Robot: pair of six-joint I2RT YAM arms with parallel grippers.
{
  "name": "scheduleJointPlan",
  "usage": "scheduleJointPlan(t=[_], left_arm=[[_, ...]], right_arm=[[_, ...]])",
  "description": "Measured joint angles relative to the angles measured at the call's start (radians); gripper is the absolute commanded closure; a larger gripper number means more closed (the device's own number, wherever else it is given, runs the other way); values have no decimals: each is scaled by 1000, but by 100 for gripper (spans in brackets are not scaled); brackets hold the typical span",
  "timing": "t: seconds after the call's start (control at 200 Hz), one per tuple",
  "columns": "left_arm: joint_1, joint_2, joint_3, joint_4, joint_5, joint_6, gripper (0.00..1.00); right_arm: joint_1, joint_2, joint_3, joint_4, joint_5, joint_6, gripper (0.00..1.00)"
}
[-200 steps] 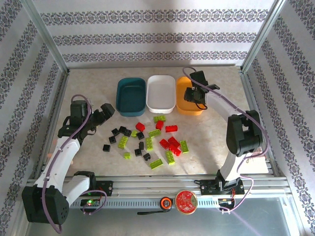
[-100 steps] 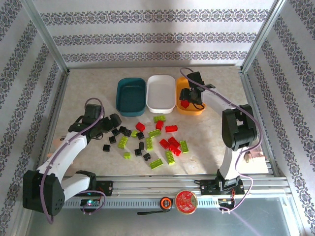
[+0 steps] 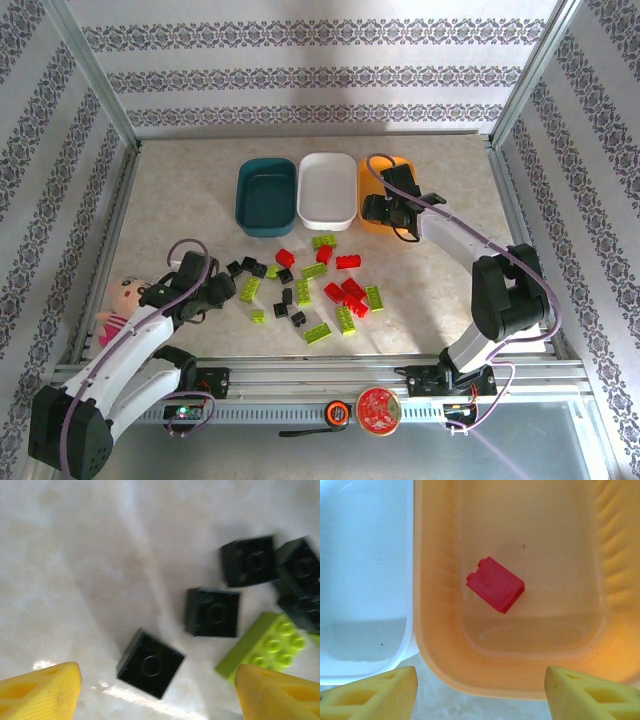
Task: Sort the legos into containers by color
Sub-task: Pick up the lego from the bottom-left of the table.
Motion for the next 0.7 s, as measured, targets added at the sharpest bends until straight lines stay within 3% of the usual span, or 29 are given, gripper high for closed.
scheduleJointPlan(t=[0.285, 0.7], left_arm=[[0, 79, -63, 60, 43, -7, 26], [-1, 203, -45, 145, 10, 20, 43]], right_arm=[[13, -29, -5, 11, 0, 14, 32], [18, -50, -19, 14, 0, 14, 32]])
